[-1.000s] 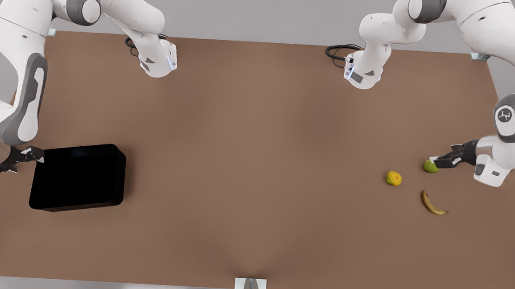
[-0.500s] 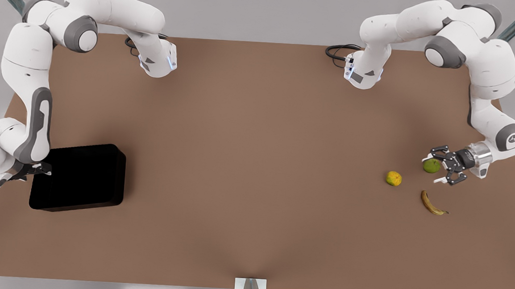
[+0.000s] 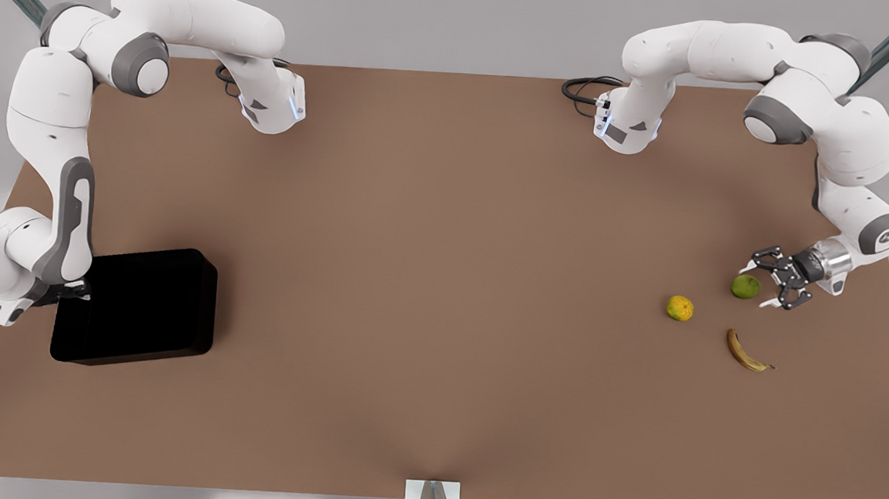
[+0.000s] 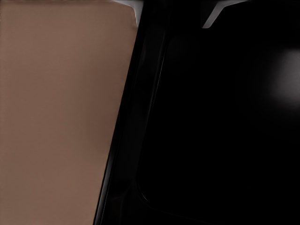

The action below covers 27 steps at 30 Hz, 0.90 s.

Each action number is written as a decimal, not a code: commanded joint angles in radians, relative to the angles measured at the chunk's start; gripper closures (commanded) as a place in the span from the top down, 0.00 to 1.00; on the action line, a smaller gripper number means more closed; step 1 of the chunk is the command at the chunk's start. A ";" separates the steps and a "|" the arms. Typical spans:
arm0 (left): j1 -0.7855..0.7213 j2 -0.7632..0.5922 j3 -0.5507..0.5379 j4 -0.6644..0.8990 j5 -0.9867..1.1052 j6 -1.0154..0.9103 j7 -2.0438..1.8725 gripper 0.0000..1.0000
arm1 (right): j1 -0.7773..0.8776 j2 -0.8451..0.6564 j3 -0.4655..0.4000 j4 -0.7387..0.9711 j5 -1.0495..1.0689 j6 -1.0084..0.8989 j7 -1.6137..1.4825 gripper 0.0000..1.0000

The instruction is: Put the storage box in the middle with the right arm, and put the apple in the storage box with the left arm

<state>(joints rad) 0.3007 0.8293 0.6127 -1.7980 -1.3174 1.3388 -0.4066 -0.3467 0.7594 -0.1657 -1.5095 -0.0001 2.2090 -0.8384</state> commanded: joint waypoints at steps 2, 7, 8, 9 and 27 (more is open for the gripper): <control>0.000 0.002 -0.005 0.000 -0.006 0.016 0.000 1.00 | 0.000 0.001 0.000 -0.005 0.000 0.005 -0.001 0.30; 0.000 0.031 -0.051 0.000 -0.032 0.103 0.006 1.00 | 0.000 0.008 0.000 -0.003 -0.017 0.012 -0.001 0.25; 0.000 0.036 -0.053 0.000 -0.032 0.137 0.009 1.00 | 0.000 0.008 0.000 -0.003 -0.017 0.012 -0.002 0.24; 0.000 0.047 -0.057 0.000 -0.034 0.148 0.015 1.00 | 0.000 0.006 0.000 -0.003 -0.018 0.009 -0.002 0.22; 0.014 0.082 -0.059 0.002 -0.032 0.220 0.026 0.97 | 0.256 -0.106 0.015 0.012 0.068 -0.109 0.012 0.21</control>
<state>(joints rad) 0.3144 0.9111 0.5539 -1.7969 -1.3835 1.5591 -0.3811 -0.0521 0.6482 -0.1515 -1.4957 0.0840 2.0996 -0.8303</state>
